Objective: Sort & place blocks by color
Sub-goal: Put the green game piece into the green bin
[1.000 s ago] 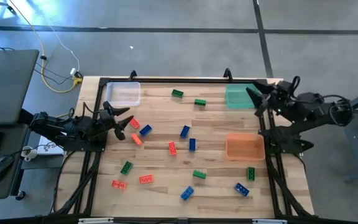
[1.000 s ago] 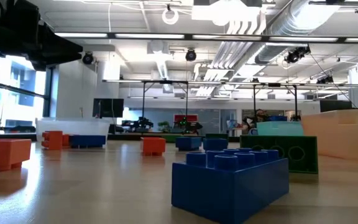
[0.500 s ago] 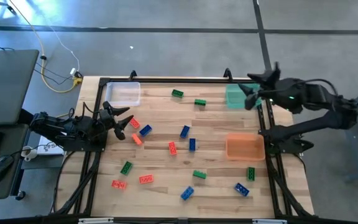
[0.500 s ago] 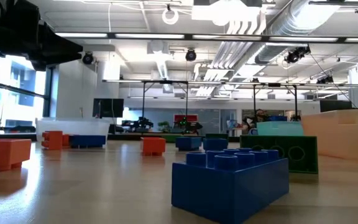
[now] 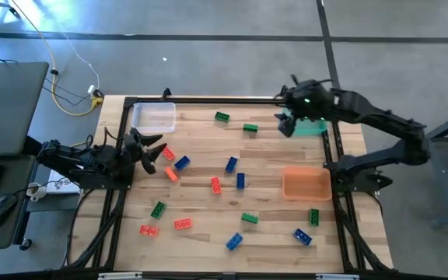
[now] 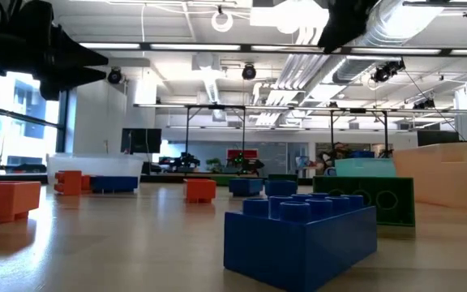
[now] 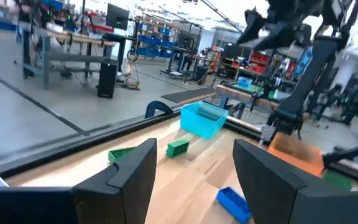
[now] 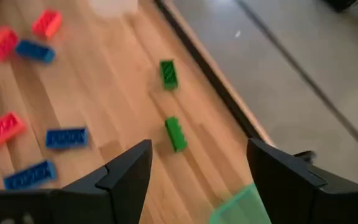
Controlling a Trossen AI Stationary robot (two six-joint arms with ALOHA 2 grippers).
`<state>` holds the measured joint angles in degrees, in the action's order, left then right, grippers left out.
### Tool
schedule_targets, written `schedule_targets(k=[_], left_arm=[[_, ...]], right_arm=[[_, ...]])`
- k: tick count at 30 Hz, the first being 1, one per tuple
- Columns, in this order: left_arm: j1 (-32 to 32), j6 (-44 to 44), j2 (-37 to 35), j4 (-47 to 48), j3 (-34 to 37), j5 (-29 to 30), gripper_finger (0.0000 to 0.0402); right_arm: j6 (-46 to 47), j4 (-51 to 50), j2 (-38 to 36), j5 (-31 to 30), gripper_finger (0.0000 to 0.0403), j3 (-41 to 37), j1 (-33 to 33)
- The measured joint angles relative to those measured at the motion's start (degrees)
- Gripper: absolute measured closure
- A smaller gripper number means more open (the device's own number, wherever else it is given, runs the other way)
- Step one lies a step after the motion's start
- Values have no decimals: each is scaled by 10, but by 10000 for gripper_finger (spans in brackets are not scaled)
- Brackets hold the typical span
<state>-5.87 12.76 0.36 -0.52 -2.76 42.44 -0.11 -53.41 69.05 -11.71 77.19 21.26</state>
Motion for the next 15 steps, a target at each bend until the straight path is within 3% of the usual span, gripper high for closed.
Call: schedule_targets(k=[5, 15], left_arm=[[0, 68, 0, 1, 0, 0, 202], [0, 47, 0, 2, 0, 0, 202]], right_arm=[[-15, 1, 70, 60, 151, 0, 33], [-29, 15, 202, 87, 151, 0, 68]])
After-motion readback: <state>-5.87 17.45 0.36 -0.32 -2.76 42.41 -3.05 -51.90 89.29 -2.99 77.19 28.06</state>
